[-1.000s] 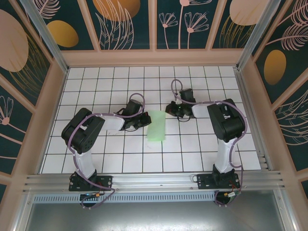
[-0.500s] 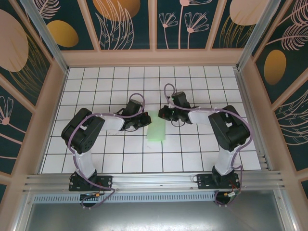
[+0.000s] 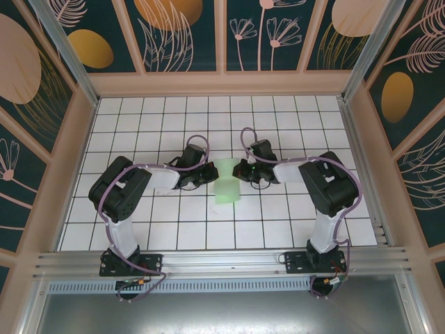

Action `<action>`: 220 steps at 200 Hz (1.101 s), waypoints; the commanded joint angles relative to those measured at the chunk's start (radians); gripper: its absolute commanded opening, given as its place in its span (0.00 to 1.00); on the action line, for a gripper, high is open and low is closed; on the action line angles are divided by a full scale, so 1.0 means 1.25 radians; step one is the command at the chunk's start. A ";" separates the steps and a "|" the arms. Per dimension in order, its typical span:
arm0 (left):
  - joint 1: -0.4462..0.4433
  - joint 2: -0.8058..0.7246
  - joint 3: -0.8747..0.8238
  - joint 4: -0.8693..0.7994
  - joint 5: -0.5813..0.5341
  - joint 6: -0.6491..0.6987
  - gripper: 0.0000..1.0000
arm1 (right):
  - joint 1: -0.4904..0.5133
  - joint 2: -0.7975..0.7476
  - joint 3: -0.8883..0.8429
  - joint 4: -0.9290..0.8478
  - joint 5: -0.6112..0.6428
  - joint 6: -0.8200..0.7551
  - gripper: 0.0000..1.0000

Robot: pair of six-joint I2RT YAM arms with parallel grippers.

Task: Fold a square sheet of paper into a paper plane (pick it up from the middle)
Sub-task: Fold the square sheet of paper in half at the center of the table.

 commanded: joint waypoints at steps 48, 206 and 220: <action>0.005 0.102 -0.058 -0.182 -0.122 0.009 0.00 | 0.038 -0.103 -0.009 -0.063 0.002 -0.071 0.00; 0.005 0.110 -0.061 -0.183 -0.131 0.000 0.00 | 0.044 -0.027 -0.027 -0.172 -0.117 -0.317 0.00; 0.006 0.112 -0.060 -0.183 -0.133 -0.003 0.00 | 0.042 -0.044 -0.042 -0.176 -0.132 -0.325 0.00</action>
